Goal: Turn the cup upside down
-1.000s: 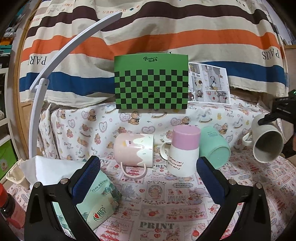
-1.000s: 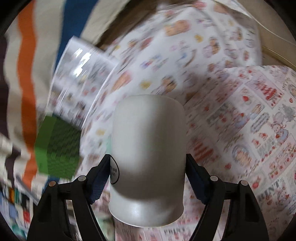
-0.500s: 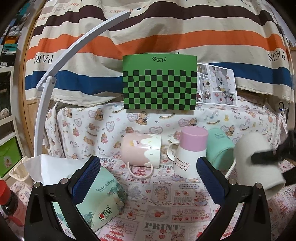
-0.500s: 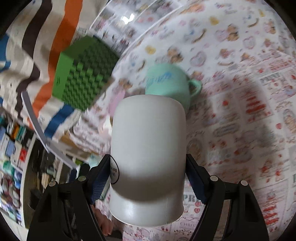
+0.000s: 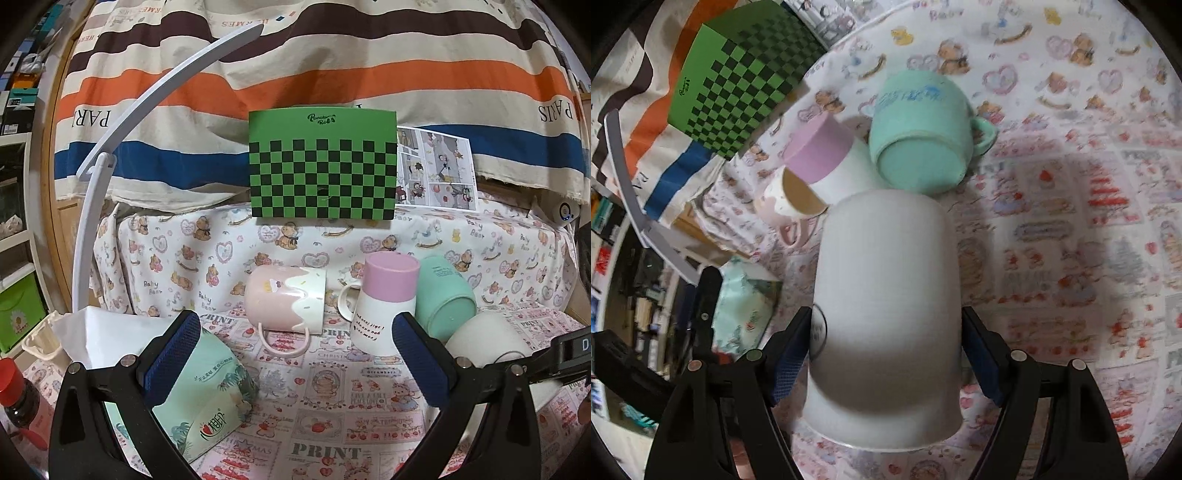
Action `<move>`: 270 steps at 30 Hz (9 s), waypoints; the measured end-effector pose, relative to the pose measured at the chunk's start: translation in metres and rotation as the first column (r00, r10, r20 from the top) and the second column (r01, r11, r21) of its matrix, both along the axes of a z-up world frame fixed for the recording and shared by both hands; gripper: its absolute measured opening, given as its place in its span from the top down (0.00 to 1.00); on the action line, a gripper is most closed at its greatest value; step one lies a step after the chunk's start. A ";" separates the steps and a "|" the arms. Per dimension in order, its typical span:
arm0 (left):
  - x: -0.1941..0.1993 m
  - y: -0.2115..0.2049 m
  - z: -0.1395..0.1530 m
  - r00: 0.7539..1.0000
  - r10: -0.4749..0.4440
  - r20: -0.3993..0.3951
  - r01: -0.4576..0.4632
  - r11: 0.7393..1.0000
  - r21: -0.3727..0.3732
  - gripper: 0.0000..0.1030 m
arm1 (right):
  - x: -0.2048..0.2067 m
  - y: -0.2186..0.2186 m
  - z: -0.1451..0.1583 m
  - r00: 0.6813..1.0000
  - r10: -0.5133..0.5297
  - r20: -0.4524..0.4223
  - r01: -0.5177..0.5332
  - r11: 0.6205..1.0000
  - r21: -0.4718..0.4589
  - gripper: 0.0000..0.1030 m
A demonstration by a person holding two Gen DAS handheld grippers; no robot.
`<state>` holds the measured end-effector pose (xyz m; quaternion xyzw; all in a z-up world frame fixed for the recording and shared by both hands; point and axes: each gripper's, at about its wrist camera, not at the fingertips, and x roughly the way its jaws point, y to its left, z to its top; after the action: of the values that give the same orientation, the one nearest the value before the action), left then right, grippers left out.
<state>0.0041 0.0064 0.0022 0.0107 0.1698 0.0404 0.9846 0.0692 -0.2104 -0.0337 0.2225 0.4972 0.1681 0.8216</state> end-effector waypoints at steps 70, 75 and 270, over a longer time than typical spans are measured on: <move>0.074 -0.103 0.018 0.778 -0.195 -0.597 0.002 0.951 -0.308 0.00 | -0.055 -0.115 0.041 0.686 -0.152 0.712 0.539 0.763 -0.356 0.00; 0.077 -0.095 0.007 0.765 -0.197 -0.613 -0.056 0.928 -0.368 0.00 | -0.055 -0.116 0.042 0.685 -0.156 0.712 0.543 0.761 -0.356 0.00; -0.030 0.010 -0.004 0.993 -0.113 0.031 0.114 0.993 -0.012 0.00 | -0.094 -0.054 0.043 0.725 0.007 0.689 0.342 0.865 -0.368 0.00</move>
<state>-0.0255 0.0166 -0.0020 0.0130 0.1540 -0.0167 0.9878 -0.0245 -0.2644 0.0089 -0.0140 0.1708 0.0332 0.9846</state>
